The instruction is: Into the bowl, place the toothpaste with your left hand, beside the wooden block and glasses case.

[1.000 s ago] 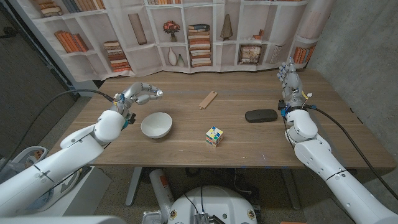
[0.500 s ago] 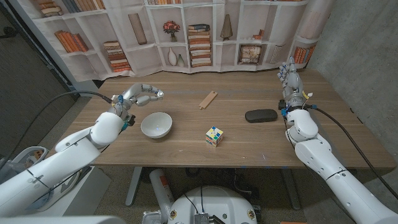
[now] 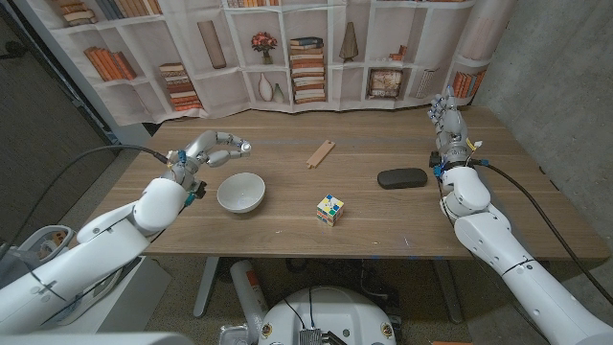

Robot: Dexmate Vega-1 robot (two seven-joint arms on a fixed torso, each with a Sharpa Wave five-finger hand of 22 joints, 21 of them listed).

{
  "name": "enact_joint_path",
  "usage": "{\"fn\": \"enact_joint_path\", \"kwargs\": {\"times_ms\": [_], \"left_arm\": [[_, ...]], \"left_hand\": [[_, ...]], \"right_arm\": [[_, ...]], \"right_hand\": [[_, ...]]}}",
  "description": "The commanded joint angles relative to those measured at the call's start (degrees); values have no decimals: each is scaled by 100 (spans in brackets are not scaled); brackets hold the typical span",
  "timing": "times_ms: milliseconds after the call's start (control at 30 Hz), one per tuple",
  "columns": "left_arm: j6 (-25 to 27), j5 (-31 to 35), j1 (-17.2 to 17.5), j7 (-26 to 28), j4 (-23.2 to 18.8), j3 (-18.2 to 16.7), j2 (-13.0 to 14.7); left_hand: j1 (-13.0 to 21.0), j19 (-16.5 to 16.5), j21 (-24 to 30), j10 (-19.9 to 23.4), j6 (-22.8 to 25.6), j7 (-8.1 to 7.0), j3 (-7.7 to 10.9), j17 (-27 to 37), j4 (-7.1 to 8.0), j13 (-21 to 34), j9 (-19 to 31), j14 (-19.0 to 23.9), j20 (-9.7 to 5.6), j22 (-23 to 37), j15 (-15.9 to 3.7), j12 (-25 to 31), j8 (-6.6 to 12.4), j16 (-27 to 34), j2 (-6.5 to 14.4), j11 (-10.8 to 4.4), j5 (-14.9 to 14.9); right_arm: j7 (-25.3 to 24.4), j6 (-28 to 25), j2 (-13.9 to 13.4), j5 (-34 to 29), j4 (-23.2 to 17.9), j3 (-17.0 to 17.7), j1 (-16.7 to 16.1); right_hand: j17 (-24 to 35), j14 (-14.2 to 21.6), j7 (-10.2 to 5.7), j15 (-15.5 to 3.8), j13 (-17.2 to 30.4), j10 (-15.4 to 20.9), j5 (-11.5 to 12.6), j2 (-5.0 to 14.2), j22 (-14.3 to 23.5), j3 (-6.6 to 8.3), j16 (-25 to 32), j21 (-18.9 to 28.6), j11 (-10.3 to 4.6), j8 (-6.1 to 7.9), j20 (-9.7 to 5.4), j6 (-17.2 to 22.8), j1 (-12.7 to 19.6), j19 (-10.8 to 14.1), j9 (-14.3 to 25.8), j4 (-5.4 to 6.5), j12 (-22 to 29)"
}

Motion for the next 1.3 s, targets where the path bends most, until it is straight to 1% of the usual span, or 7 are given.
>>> {"fn": "enact_joint_path", "kwargs": {"times_ms": [33,200,367,667,833,1033,1300], "left_arm": [[-502,168,178,76,11,-79,-229],[-515,84,294,-123,-27,-192,-211],[-748,-12,534,-52,50,-363,-430],[-736,-50,894,-132,-87,-525,-616],[-614,38,994,-223,-240,-619,-583],[-427,229,1170,-185,-462,-748,-653],[-340,270,1286,-253,-525,-833,-799]], "left_hand": [[66,24,16,-6,2,5,-11,12,14,30,20,41,69,12,-808,-15,-1,5,39,4,-3],[72,28,18,-4,12,6,-4,12,16,31,21,56,73,12,-802,-13,-2,11,45,4,-10],[79,32,20,0,23,7,1,11,17,32,21,60,64,12,-805,-11,-3,11,48,4,-17],[86,41,24,11,49,11,11,10,21,34,22,65,85,13,-784,-5,-2,10,52,4,-32],[90,44,25,15,58,12,14,10,22,34,22,69,91,13,-783,-4,-2,11,51,4,-38],[96,45,25,21,67,11,21,10,24,35,22,69,96,13,-778,-2,-5,9,55,4,-49],[104,48,26,26,73,11,30,10,28,36,21,73,93,14,-773,-1,-13,9,55,4,-65]], "right_arm": [[6,-3,44,-2,76,-44,73],[24,-1,64,-11,120,-85,119],[-4,-23,68,-22,110,-99,115],[34,-36,83,-14,172,-140,193],[117,-32,106,34,269,-183,267],[130,-11,97,36,277,-187,276],[95,-1,64,68,228,-129,197]], "right_hand": [[9,63,-6,-5,19,54,23,31,15,-33,-12,-8,8,-3,6,48,-37,49,12,9,13],[9,64,-2,-3,19,59,23,35,16,-34,-13,-19,6,0,6,56,-37,53,12,7,14],[9,61,-3,-5,19,60,23,37,16,-36,-15,-29,11,-1,6,54,-36,56,12,5,13],[9,64,-2,-5,19,57,24,39,17,-39,-15,-44,7,-1,7,54,-37,60,12,2,10],[9,67,-4,-11,19,56,24,41,17,-41,-14,-52,8,-3,7,49,-37,63,12,1,9],[9,64,-2,0,19,58,23,43,17,-43,-17,-64,7,-2,6,52,-37,70,12,-2,9],[9,59,-1,4,19,56,23,45,18,-47,-20,-79,8,-1,3,56,-39,73,12,-4,7]]}}
